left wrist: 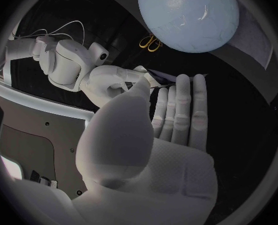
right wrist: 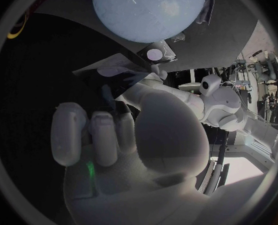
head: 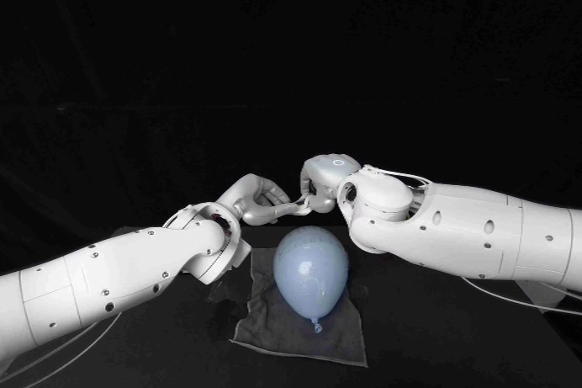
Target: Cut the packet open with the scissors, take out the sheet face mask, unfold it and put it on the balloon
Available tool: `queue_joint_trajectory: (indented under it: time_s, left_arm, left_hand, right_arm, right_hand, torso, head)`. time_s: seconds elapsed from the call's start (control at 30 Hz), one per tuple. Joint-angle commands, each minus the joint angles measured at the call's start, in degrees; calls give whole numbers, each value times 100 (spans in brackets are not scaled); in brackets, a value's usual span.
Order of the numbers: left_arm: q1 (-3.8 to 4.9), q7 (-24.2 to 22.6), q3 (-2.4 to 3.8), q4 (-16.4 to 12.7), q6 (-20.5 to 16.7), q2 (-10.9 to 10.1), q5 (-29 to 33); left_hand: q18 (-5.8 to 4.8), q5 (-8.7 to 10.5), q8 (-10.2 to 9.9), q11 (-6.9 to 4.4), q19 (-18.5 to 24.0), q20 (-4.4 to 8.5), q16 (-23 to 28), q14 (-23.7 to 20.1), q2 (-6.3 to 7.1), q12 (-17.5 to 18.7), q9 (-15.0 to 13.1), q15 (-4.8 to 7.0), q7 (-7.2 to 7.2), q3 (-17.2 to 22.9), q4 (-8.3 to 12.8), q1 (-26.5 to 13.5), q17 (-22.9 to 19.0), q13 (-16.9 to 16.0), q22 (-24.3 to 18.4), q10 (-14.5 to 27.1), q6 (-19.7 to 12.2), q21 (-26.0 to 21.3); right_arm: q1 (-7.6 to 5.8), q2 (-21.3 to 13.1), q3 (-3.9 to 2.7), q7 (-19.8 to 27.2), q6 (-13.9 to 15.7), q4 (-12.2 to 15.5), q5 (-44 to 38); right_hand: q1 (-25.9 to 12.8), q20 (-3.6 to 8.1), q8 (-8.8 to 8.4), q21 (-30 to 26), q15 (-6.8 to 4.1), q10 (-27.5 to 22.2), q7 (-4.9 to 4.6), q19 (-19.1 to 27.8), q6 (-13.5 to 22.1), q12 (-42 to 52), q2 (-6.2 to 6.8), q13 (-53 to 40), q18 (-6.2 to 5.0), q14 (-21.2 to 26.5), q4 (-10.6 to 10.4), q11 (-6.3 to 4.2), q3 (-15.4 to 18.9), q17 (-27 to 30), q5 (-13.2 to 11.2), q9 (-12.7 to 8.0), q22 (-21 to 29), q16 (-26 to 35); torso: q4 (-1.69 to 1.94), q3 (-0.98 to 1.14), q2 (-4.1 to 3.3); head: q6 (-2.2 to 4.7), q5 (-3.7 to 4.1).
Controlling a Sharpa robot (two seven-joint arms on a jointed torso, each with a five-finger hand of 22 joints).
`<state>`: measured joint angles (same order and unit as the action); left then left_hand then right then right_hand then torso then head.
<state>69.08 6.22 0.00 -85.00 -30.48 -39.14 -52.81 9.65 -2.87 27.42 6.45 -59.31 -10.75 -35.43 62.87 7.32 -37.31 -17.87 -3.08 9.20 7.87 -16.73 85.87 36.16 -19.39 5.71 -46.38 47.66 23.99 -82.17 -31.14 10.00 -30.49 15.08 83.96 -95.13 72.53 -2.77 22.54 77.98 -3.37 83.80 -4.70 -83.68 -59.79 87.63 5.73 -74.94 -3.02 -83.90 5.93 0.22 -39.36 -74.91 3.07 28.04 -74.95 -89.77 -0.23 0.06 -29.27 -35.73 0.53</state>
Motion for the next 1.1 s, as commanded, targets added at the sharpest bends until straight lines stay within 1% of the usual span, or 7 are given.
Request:
queue_joint_trajectory:
  time_s: [0.03,0.27,0.43,0.7,0.93,1.0,1.1]
  left_arm:
    - [14,35,9,0,-157,31,-48]
    - [17,-1,9,16,-43,78,-71]
    - [22,-16,8,36,31,105,-100]
    - [29,9,8,64,91,148,-172]
    - [35,109,8,80,149,165,-331]
    - [36,123,8,79,175,165,-362]
    - [37,142,8,68,244,162,-426]
  left_hand:
    - [82,2,30,-2,-30,14,-68,29,17,-80,23,2,-18,79,9,-11,39,-30,19,60,71,39]
    - [76,2,-4,-28,-2,37,-141,-42,-87,-140,99,27,-76,363,23,179,84,-14,49,88,239,85]
    - [69,12,-151,-37,20,94,-228,-55,-172,10,229,45,-78,827,23,415,120,168,135,-57,398,224]
    - [66,8,-325,-91,-50,255,-727,255,-107,271,350,112,-101,1335,110,386,330,459,472,-353,573,788]
    - [62,-10,-436,-172,-63,439,-1827,691,-6,380,396,222,-154,1706,246,173,819,638,1091,-650,734,1778]
    - [64,4,-446,-207,-58,472,-2469,1000,-2,380,388,255,-177,1802,288,102,1379,666,1273,-753,771,2064]
    - [61,13,-438,-219,39,482,-2817,1109,18,407,368,264,-198,1882,332,16,1649,703,1424,-803,816,2282]
  right_arm:
    - [-3,0,-3,-38,-127,35,-130]
    - [-3,1,-3,-41,-171,72,-152]
    - [-3,4,-3,-40,-193,98,-178]
    - [-3,-2,-2,-46,-209,146,-199]
    - [-3,-31,-2,-47,-192,198,-242]
    - [-3,-42,-2,-50,-185,209,-271]
    - [-3,-60,-2,-53,-163,217,-312]
  right_hand:
    - [7,7,19,27,-17,546,10,-143,-31,19,-57,-1400,50,-608,25,-18,-5,-1502,-26,8,-993,-21]
    - [7,7,19,27,-17,546,10,-143,-31,19,-57,-1400,50,-608,25,-18,-5,-1502,-26,8,-993,-21]
    - [7,8,21,25,-17,545,10,-142,-31,17,-57,-1399,50,-608,29,-18,-9,-1503,-25,8,-993,-21]
    - [7,8,21,25,-17,545,10,-142,-31,17,-57,-1399,50,-608,29,-18,-9,-1503,-25,8,-993,-21]
    - [7,8,21,25,-17,545,10,-142,-31,17,-57,-1399,50,-608,29,-18,-9,-1503,-25,8,-993,-21]
    - [7,8,21,25,-17,545,10,-142,-31,17,-57,-1399,50,-608,29,-18,-9,-1503,-25,8,-993,-21]
    - [4,10,26,30,-18,545,10,-145,-32,16,-56,-1399,51,-609,40,-19,-18,-1507,-25,9,-997,-22]
  torso:
    - [7,-3,1]
    - [11,-2,2]
    - [4,-1,-1]
    - [2,0,0]
    - [6,1,0]
    - [7,1,0]
    - [7,-3,0]
  head:
    - [-10,2]
    - [-14,-5]
    - [-20,-17]
    - [-32,-24]
    - [-46,-38]
    - [-48,-40]
    - [-54,-42]
